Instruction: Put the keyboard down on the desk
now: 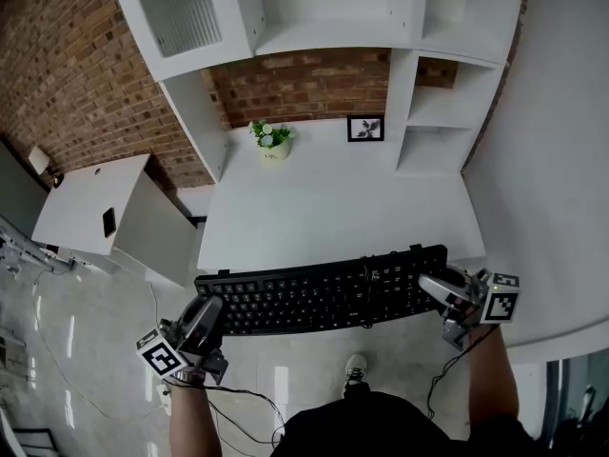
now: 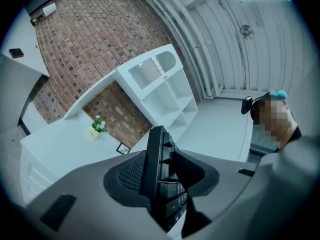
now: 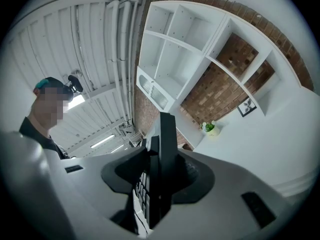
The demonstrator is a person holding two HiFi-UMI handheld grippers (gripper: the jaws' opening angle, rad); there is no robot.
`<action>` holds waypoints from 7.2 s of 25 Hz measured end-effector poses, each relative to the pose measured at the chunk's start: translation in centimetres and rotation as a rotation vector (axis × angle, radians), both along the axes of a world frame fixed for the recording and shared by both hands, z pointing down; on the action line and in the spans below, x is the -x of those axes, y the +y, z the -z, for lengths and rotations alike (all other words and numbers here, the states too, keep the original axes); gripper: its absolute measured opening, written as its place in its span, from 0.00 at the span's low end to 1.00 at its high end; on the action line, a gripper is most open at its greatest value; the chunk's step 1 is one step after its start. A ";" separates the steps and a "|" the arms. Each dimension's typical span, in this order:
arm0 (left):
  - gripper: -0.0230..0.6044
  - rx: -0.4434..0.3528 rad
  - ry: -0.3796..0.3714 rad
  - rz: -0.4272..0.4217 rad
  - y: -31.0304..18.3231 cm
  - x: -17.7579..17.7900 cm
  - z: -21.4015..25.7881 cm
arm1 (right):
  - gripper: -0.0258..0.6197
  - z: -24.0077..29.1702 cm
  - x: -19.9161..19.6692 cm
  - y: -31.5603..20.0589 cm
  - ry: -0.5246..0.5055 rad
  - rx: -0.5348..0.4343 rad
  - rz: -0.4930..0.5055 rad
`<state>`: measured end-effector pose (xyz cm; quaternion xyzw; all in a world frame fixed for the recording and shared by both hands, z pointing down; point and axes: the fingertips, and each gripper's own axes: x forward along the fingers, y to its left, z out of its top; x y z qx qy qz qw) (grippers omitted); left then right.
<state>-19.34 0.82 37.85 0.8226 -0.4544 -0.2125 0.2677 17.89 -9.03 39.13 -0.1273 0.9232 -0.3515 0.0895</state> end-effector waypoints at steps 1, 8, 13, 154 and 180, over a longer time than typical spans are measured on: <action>0.32 -0.003 -0.001 0.005 -0.6 -0.3 0.1 | 0.30 0.1 -0.3 -0.8 -0.001 -0.003 0.004; 0.32 -0.005 -0.004 0.022 -3.3 -1.3 1.8 | 0.30 1.6 -1.1 -4.1 -0.006 -0.012 0.023; 0.32 0.001 -0.008 0.030 -5.4 -1.9 1.7 | 0.30 1.3 -1.7 -6.4 -0.015 -0.005 0.030; 0.07 0.195 -0.584 0.288 -29.5 1.6 -8.9 | 0.07 -9.3 7.6 -27.4 0.587 -0.124 -0.489; 0.07 0.175 -0.622 0.390 -13.1 -5.6 -5.8 | 0.07 -5.6 8.6 -14.9 0.478 -0.238 -0.296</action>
